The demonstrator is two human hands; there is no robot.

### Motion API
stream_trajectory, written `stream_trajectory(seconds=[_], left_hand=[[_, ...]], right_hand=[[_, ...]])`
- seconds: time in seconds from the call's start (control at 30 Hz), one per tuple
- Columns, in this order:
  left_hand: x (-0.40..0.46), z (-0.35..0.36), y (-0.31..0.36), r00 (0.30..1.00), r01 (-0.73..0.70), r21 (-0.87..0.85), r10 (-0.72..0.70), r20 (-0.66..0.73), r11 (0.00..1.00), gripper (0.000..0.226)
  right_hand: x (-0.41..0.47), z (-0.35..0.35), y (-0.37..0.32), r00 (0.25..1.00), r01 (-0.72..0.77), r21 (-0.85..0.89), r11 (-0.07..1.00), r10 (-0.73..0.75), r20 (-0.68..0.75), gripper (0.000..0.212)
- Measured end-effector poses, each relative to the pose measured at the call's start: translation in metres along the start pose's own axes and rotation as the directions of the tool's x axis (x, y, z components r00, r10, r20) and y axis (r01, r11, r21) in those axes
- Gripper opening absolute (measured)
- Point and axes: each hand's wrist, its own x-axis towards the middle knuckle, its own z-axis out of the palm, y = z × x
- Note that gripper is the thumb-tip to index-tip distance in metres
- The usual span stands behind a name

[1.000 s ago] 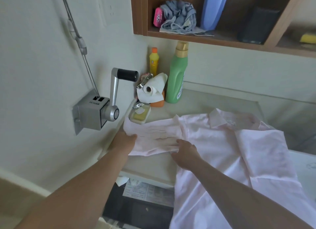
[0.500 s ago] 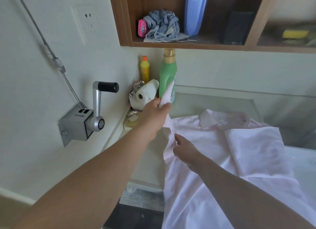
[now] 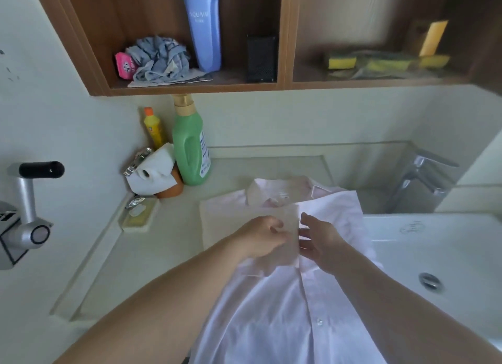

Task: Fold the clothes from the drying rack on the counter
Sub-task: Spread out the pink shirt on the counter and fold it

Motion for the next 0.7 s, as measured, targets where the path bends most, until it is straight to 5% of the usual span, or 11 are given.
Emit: stream_trajectory(seconds=[0.17, 0.27, 0.4, 0.57, 0.7], left_hand=[[-0.016, 0.011, -0.052, 0.996, 0.094, 0.451, -0.085, -0.039, 0.887, 0.078], [-0.034, 0.008, -0.089, 0.96, 0.28, 0.528, -0.234, -0.154, 0.802, 0.097], [-0.048, 0.0, -0.131, 0.861, 0.475, 0.379, -0.331, -0.385, 0.794, 0.078], [-0.053, -0.003, -0.147, 0.844, 0.418, 0.322, -0.233, -0.482, 0.849, 0.036], [-0.057, -0.007, -0.159, 0.801, 0.463, 0.32, -0.234, -0.551, 0.827, 0.027]], right_hand=[[0.018, -0.014, 0.021, 0.997, -0.006, -0.299, 0.954, -0.018, -0.077, 0.05], [0.017, -0.005, 0.019, 0.988, 0.11, -0.514, 0.851, -0.148, -0.033, 0.045], [0.022, 0.007, 0.023, 0.985, 0.156, -0.673, 0.723, -0.166, 0.05, 0.04], [0.034, 0.007, 0.029, 0.985, 0.153, -0.737, 0.658, -0.158, 0.064, 0.044], [0.041, 0.009, 0.03, 0.986, 0.149, -0.757, 0.637, -0.152, 0.066, 0.051]])
